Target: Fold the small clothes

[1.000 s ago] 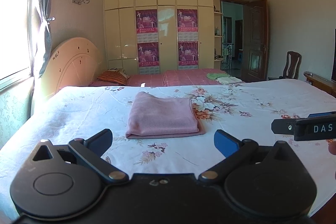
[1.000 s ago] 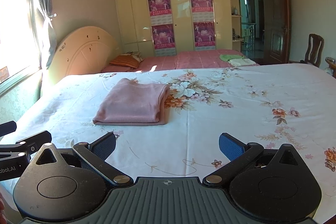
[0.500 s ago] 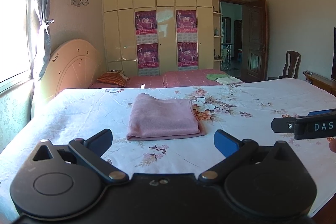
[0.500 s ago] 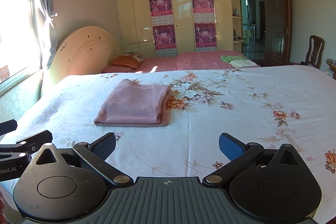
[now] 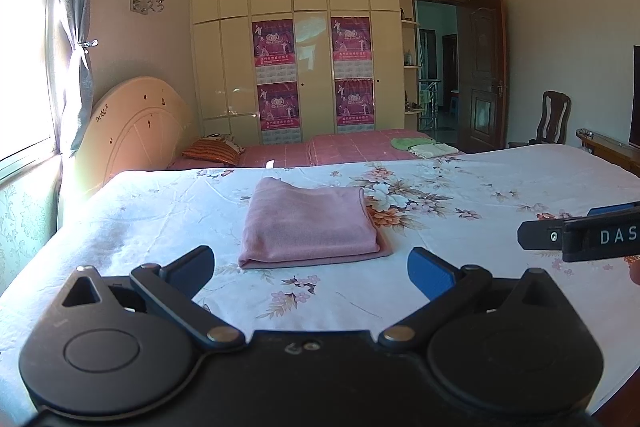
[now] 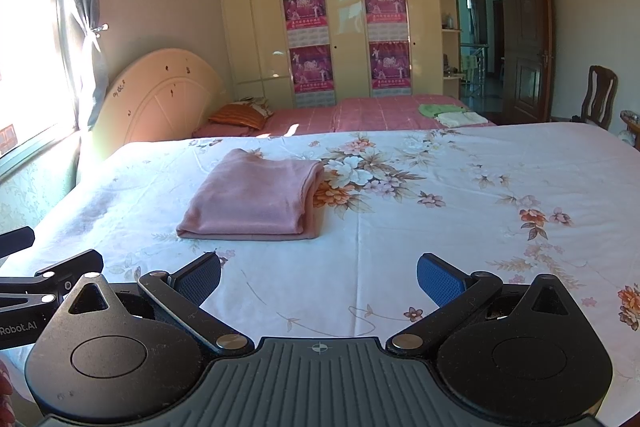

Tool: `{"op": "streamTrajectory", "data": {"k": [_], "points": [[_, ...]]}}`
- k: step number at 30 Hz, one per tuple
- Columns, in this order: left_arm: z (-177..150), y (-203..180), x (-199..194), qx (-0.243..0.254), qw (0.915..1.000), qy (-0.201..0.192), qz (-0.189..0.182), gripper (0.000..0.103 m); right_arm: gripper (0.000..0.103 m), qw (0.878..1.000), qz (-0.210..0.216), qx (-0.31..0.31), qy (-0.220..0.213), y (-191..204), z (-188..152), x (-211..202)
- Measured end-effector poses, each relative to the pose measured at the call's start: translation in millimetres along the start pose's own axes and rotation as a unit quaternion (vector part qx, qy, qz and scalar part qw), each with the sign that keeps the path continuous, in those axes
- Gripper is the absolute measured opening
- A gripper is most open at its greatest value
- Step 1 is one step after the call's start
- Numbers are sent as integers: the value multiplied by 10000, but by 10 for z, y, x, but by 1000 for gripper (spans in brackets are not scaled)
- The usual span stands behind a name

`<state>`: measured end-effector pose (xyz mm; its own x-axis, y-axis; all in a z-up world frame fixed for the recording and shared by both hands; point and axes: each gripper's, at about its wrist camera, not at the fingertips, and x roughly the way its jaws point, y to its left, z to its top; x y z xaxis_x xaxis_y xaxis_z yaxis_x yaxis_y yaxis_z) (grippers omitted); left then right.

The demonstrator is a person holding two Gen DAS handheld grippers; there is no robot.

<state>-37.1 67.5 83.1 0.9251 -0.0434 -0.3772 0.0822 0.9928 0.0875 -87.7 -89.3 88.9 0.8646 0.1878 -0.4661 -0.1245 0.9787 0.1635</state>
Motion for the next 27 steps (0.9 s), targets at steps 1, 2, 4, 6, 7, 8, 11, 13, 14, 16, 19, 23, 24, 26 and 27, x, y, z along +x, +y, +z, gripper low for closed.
{"op": "streamTrajectory", "data": {"k": [1, 2, 4, 6, 7, 8, 11, 13, 14, 16, 19, 23, 24, 26, 27], "points": [[1, -1, 1, -2, 10000, -6, -5, 103, 103, 10000, 0, 2, 10, 2, -1, 6], [3, -1, 7, -3, 10000, -7, -4, 103, 103, 10000, -3, 4, 15, -1, -2, 4], [3, 0, 11, -8, 10000, -5, -3, 103, 103, 10000, -6, -5, 24, 14, 0, 20], [4, -1, 17, -14, 10000, -1, 6, 103, 103, 10000, -2, -8, 24, 14, 3, 12], [4, -2, 20, -16, 10000, 4, 6, 103, 103, 10000, 1, -6, 19, 17, 0, 19], [4, -1, 19, -15, 10000, -2, 2, 103, 103, 10000, -2, -5, 18, 19, 1, 20], [5, 0, 19, -14, 10000, 0, 5, 103, 103, 10000, 4, -3, 21, 19, 2, 21], [9, 9, 23, -19, 10000, -9, 3, 103, 103, 10000, 8, -5, 18, 20, 3, 25], [10, 12, 26, -23, 10000, -12, -3, 103, 103, 10000, 8, -4, 17, 21, 4, 25], [12, 16, 29, -29, 10000, -14, 0, 103, 103, 10000, 8, -8, 16, 23, 6, 30], [20, 18, 37, -28, 10000, -13, -3, 103, 103, 10000, 12, -4, 17, 24, 7, 35], [27, 19, 42, -36, 10000, -17, -10, 103, 103, 10000, 6, -27, 39, 33, 9, 56], [26, 19, 41, -31, 10000, -18, -15, 103, 103, 10000, 9, -21, 37, 34, 9, 57], [25, 20, 40, -29, 10000, -18, -6, 103, 103, 10000, 13, -16, 39, 37, 10, 60], [26, 21, 41, -30, 10000, -19, -10, 103, 103, 10000, 10, -20, 37, 39, 9, 61]]}}
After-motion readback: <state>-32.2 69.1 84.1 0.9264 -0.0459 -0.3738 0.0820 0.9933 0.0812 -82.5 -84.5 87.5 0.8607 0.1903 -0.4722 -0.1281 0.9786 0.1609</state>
